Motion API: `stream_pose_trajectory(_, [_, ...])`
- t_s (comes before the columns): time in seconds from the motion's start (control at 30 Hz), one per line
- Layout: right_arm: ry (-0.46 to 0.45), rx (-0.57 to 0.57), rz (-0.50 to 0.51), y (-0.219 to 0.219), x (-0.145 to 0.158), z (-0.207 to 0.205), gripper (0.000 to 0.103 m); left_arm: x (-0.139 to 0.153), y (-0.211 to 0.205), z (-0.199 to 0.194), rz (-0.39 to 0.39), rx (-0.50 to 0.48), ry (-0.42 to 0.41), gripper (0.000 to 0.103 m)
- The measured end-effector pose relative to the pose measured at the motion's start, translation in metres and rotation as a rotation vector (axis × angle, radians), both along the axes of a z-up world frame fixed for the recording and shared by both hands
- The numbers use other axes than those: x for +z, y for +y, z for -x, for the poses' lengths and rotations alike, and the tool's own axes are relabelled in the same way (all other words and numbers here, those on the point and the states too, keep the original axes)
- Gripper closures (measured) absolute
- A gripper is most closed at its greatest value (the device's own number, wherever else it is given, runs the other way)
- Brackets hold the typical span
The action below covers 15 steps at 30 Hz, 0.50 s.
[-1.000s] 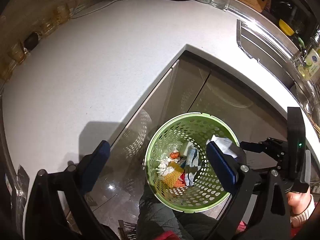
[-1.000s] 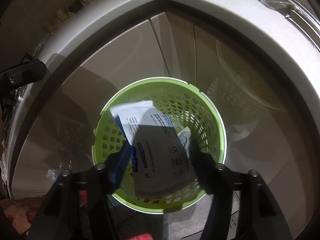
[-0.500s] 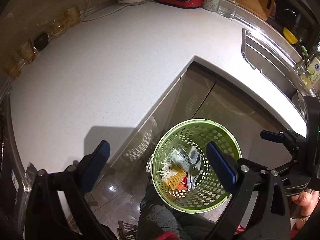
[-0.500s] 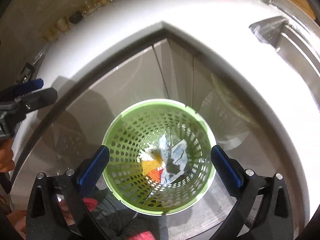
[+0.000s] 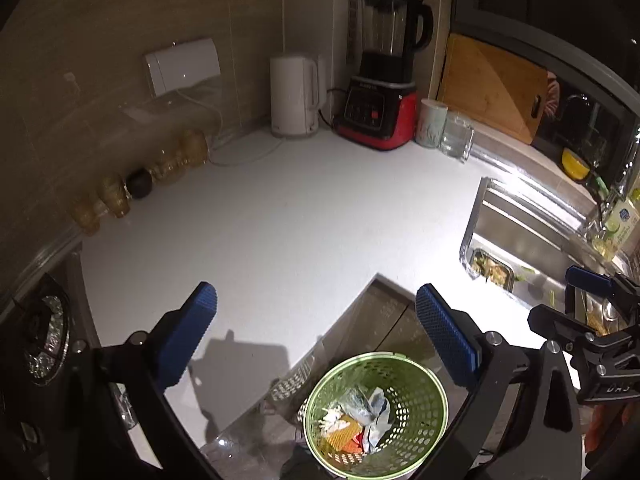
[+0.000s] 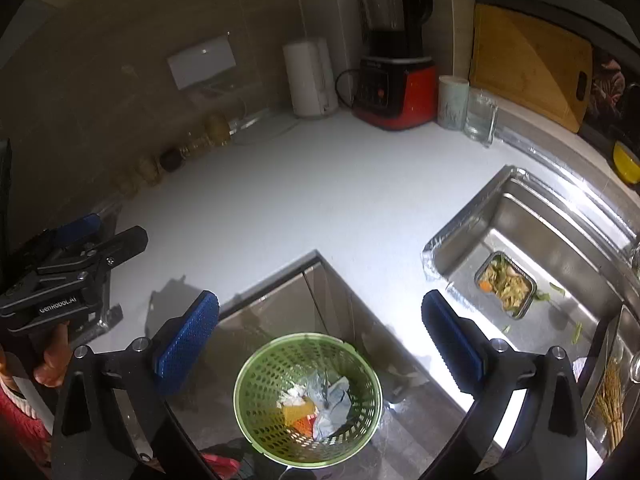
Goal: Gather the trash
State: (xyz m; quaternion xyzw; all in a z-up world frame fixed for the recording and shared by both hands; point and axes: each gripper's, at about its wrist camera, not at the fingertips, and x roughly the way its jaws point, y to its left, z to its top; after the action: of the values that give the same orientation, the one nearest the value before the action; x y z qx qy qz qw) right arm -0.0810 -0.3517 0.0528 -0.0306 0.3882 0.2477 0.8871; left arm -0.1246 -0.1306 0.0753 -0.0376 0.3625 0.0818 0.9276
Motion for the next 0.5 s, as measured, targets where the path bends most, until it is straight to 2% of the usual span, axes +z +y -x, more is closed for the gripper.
stream_pose_trajectory(0.17, [-0.100,-0.015,-0.030,-0.010,0.054,0.005,0.002,0.056,-0.013,0.009,-0.052,0.042,-0.111,0.008])
stream_pose_trajectory(0.3, [-0.156,-0.026,-0.059,-0.017,0.090,0.008,0.002,0.093,-0.017,0.024,-0.058,0.077,-0.181,0.008])
stream_pose_trajectory(0.5, [-0.248,-0.026,-0.126,-0.026,0.127,0.021,0.002,0.125,-0.021,0.042,-0.109,0.129,-0.249,0.008])
